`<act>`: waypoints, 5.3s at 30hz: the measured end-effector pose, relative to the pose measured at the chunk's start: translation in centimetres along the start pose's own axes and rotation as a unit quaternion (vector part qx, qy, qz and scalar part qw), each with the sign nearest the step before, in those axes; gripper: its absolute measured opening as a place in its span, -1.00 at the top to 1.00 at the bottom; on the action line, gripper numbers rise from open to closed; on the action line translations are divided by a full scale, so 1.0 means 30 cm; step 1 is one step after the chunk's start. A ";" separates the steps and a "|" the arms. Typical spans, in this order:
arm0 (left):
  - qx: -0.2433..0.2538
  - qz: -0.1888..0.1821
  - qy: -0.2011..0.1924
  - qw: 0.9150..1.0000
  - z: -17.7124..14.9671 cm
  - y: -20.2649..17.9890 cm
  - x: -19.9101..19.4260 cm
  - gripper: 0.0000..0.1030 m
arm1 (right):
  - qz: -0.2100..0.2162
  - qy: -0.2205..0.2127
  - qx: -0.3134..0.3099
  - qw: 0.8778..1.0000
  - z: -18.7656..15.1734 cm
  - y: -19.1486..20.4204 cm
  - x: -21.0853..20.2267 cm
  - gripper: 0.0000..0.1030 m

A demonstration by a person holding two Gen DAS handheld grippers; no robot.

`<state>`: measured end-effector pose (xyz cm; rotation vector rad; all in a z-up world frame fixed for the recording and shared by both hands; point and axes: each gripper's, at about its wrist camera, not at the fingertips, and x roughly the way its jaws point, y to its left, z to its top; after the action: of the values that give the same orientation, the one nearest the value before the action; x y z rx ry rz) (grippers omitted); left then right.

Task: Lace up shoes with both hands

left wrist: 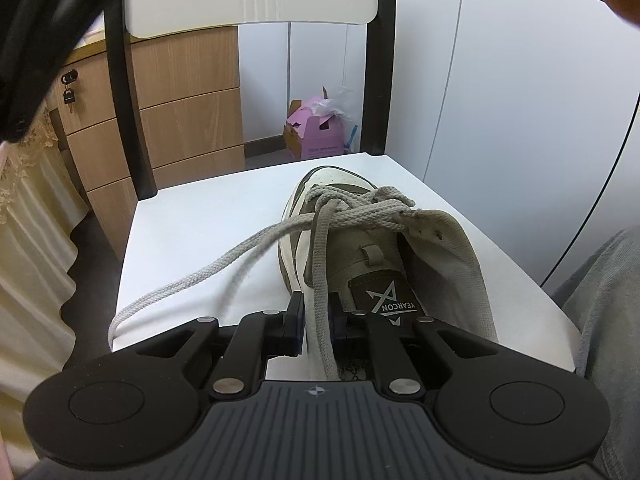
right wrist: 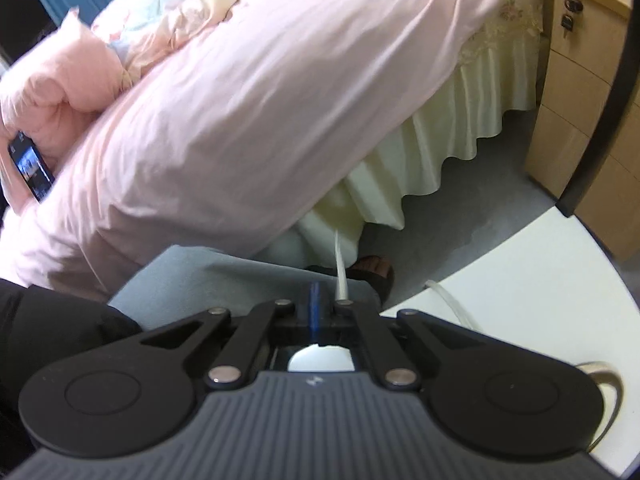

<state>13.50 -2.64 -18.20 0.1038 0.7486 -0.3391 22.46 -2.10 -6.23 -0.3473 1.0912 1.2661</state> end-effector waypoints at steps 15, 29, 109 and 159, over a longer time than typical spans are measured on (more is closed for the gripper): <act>-0.025 -0.017 -0.007 1.000 0.003 0.025 -0.035 0.68 | -0.196 -0.225 0.197 0.934 -0.402 -0.118 -0.349 -0.25; -0.084 -0.043 0.003 0.996 -0.020 0.032 -0.056 0.61 | -0.228 -0.269 0.330 0.876 -0.756 -0.151 -0.150 0.47; -0.205 -0.262 -0.079 0.940 0.017 0.155 -0.011 0.66 | -0.126 -0.287 0.267 0.912 -0.540 -0.410 -0.320 -0.18; -0.373 -0.227 -0.047 0.898 -0.018 0.503 -0.005 0.43 | -0.098 -0.265 0.357 0.890 -0.619 -0.245 -0.309 0.91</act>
<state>18.14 11.72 -18.91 -0.8237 0.7589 -0.4742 21.17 -23.70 -10.32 0.4242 0.9354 0.6419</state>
